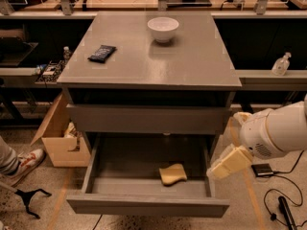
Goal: Pick sponge from middle drawer and place on counter
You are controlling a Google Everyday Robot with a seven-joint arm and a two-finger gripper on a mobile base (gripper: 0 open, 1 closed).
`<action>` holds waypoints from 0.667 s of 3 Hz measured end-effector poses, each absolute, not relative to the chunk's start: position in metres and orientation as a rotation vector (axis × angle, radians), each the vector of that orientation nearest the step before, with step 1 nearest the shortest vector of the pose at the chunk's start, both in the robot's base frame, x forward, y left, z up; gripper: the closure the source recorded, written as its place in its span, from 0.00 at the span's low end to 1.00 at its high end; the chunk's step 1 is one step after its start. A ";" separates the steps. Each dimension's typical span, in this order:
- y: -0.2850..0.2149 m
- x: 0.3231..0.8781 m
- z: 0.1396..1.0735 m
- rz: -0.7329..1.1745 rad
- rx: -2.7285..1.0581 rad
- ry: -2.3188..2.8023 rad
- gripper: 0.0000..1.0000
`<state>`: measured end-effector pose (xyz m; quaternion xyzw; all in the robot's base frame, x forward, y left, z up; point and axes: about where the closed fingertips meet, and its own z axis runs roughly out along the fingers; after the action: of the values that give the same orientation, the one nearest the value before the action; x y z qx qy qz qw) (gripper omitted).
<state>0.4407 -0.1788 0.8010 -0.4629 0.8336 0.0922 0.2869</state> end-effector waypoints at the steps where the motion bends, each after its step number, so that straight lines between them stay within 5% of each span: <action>1: -0.179 0.441 0.801 0.246 -1.237 2.227 0.00; 2: -0.178 0.449 0.775 0.258 -1.198 2.232 0.00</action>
Offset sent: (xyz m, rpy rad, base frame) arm 0.0258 -0.0002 -0.0838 0.0684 0.0021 -0.0801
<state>0.4485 -0.1781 0.7751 -0.4498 0.8381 0.0970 0.2931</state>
